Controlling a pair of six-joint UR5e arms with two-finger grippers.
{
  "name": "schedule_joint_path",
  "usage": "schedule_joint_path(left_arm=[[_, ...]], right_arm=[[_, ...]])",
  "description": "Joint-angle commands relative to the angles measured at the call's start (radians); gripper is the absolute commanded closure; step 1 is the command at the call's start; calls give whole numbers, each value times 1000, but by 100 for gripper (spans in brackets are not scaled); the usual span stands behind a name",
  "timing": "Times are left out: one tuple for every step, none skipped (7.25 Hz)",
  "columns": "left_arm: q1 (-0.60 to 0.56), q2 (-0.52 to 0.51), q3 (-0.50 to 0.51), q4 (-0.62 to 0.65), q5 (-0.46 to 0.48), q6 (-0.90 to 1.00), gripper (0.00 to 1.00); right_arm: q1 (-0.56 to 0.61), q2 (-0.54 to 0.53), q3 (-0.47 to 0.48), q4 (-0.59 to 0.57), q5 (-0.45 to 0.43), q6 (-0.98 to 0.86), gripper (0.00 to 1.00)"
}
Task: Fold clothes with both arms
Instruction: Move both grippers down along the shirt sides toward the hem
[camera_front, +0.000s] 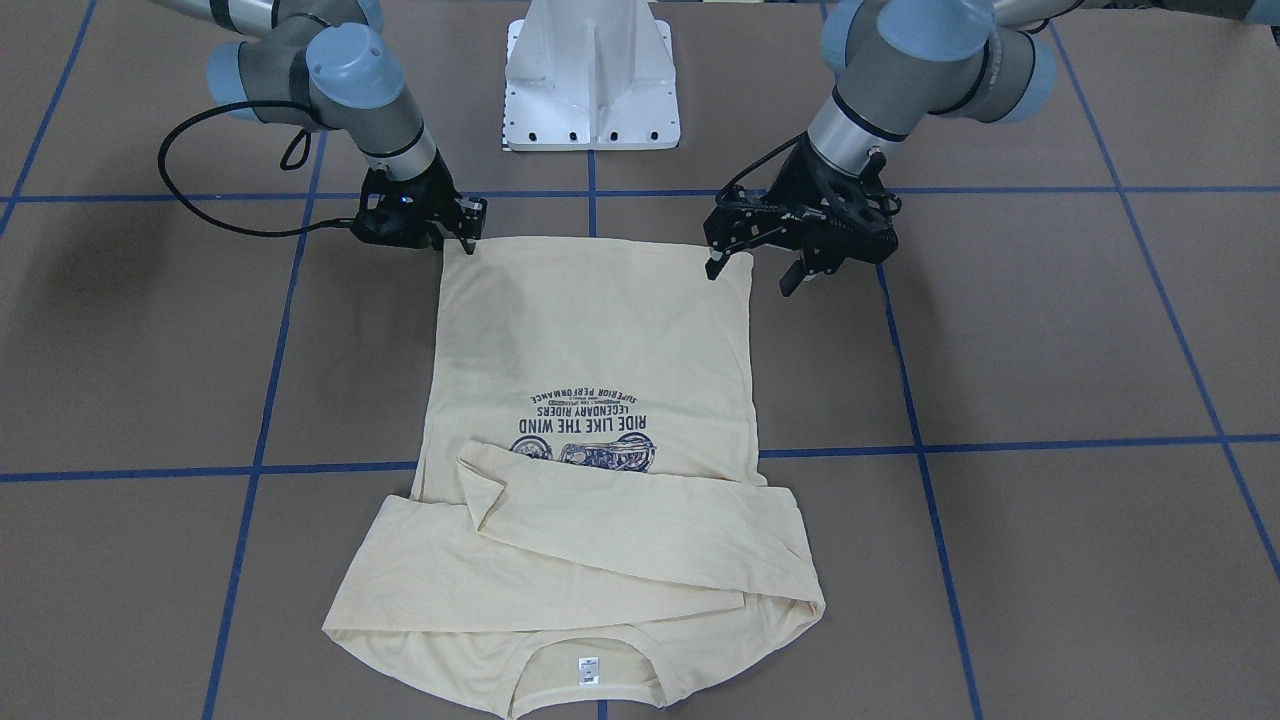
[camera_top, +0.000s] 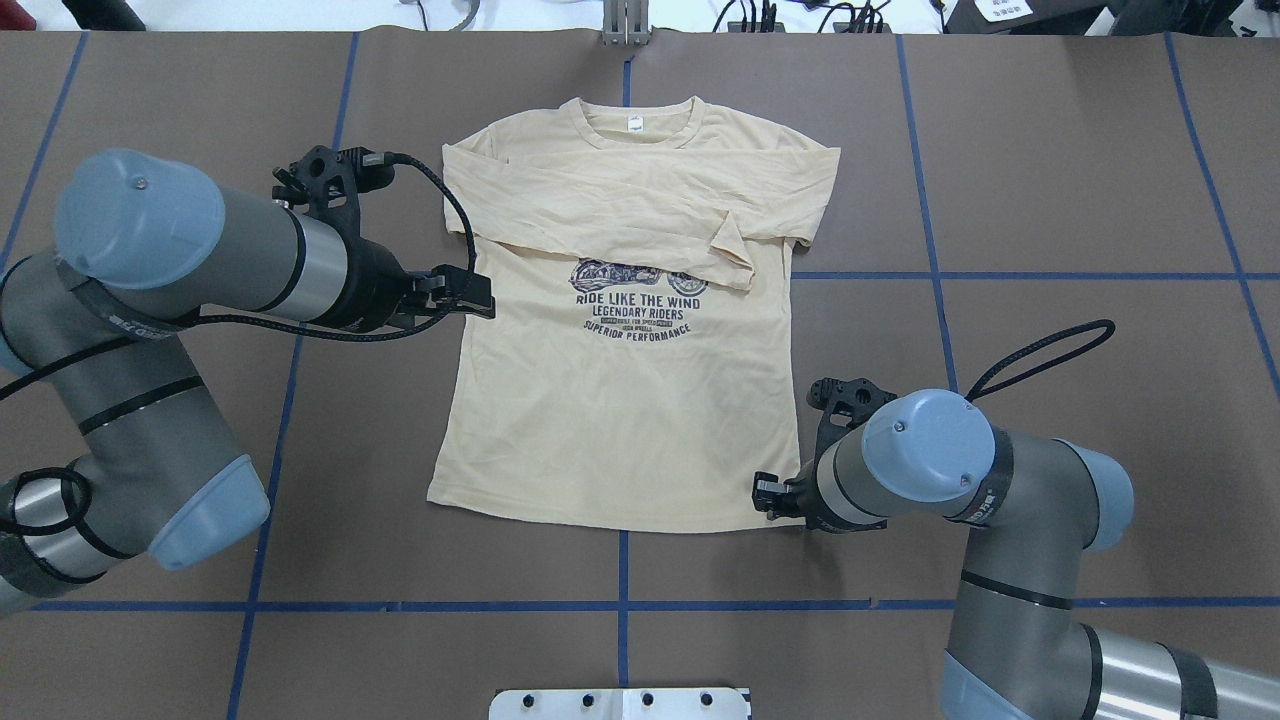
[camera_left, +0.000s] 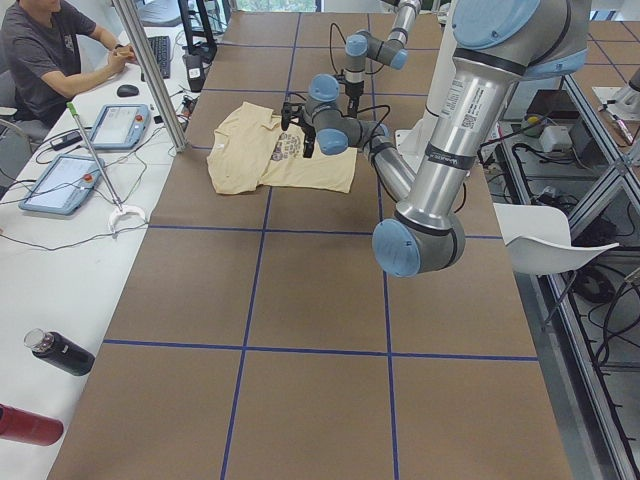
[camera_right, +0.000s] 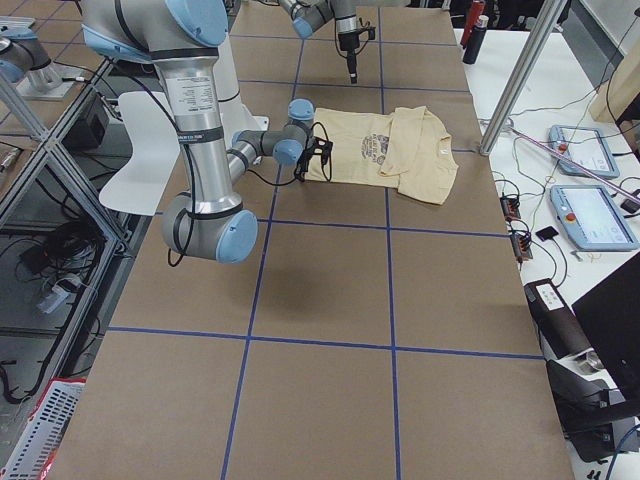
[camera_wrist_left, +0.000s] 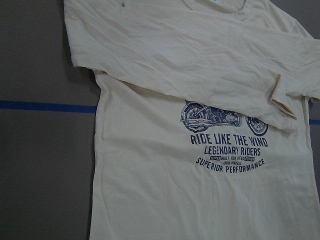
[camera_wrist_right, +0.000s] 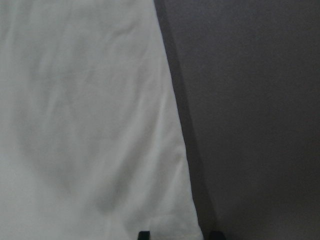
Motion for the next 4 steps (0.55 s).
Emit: schedule_joint_path(left_arm=[[0, 0, 0, 0, 0, 0, 0], [1, -1, 0, 0, 0, 0, 0], [1, -1, 0, 0, 0, 0, 0], [1, -1, 0, 0, 0, 0, 0]], right_arm=[[2, -4, 2, 0, 3, 0, 52], [2, -4, 2, 0, 4, 0, 53], [2, -7, -1, 0, 4, 0, 53], [3, -3, 3, -26, 6, -1, 72]])
